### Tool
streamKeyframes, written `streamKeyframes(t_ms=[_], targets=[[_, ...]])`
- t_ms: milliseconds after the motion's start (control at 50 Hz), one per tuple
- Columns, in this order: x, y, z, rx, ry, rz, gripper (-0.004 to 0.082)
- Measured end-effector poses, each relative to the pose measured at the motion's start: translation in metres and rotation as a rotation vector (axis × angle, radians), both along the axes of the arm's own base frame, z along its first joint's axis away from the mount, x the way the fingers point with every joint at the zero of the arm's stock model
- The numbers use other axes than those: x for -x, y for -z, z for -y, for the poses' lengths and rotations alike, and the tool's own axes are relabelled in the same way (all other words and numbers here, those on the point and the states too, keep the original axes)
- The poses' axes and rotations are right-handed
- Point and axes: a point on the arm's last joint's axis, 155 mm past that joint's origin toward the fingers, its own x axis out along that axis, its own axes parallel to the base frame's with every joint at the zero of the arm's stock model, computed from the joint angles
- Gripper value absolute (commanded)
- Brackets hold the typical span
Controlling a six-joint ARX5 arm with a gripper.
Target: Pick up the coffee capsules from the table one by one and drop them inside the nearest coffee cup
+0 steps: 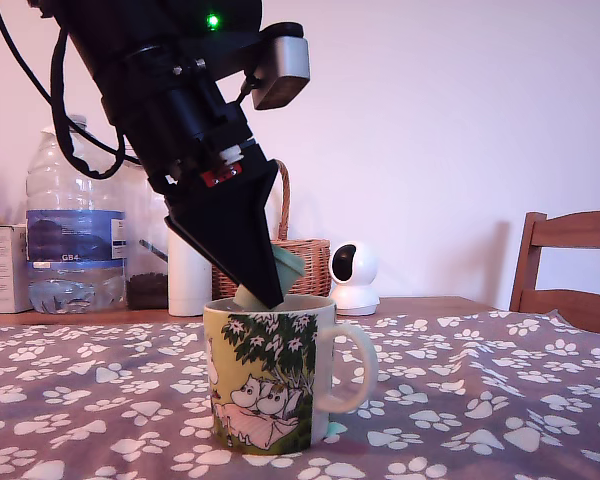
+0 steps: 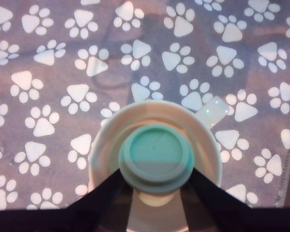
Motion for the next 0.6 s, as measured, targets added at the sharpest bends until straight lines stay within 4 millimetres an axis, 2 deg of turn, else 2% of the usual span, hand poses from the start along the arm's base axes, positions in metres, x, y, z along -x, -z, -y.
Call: streamKeyframes(t_ms=[60,120,500,600], targets=[[0.0,0.0,0.0,0.002,0.001,0.0,0.0591],[-0.001,-0.001,0.001,0.005,0.0,0.004,0.0642],[-0.007,-0.009,0.014,0.067,0.001,0.026,0.0631],[-0.006,-0.015,0.023,0.114,0.021,0.024,0.0547]])
